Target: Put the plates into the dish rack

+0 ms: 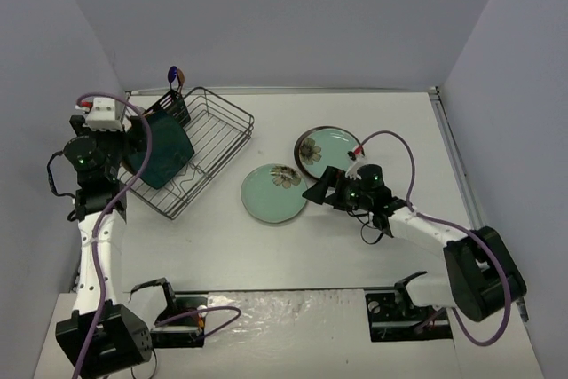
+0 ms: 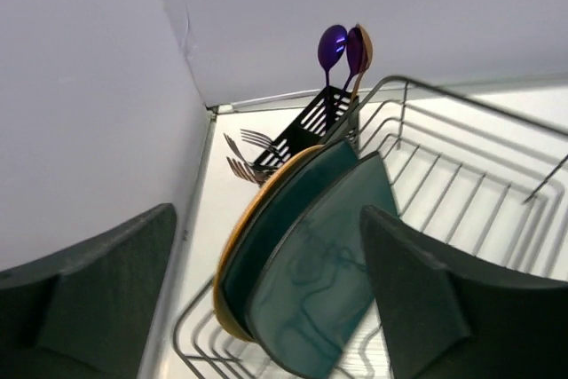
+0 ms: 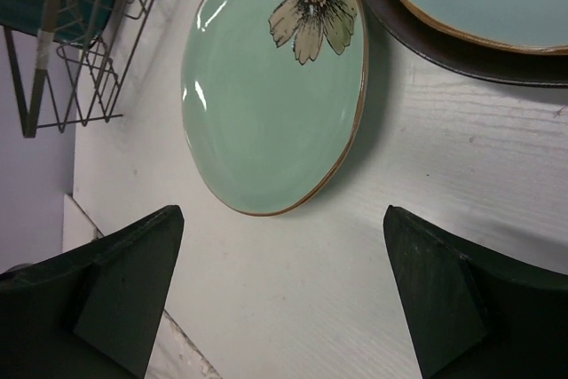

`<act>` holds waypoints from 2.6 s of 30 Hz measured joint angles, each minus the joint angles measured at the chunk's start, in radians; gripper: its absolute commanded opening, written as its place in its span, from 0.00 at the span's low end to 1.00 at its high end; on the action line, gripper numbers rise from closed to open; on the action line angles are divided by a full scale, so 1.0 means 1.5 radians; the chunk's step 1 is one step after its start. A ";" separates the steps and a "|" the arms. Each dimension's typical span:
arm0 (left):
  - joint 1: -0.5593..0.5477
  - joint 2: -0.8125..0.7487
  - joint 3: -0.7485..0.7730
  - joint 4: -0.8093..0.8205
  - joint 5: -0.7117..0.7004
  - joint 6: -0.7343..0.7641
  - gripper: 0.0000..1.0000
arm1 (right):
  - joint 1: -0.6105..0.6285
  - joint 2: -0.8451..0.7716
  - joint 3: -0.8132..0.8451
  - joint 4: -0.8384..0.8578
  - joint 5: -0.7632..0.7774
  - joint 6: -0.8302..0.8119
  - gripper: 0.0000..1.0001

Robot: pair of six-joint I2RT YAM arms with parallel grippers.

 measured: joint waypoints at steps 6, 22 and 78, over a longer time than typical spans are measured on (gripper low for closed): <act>-0.019 -0.061 0.037 -0.154 -0.018 -0.143 0.97 | 0.039 0.101 0.002 0.058 0.042 0.033 0.87; -0.096 -0.206 -0.069 -0.412 0.067 -0.301 0.97 | 0.062 0.274 0.029 0.277 0.064 0.143 0.42; -0.428 -0.114 -0.132 -0.190 0.083 -0.595 0.00 | 0.063 -0.046 0.019 0.239 -0.117 0.252 0.00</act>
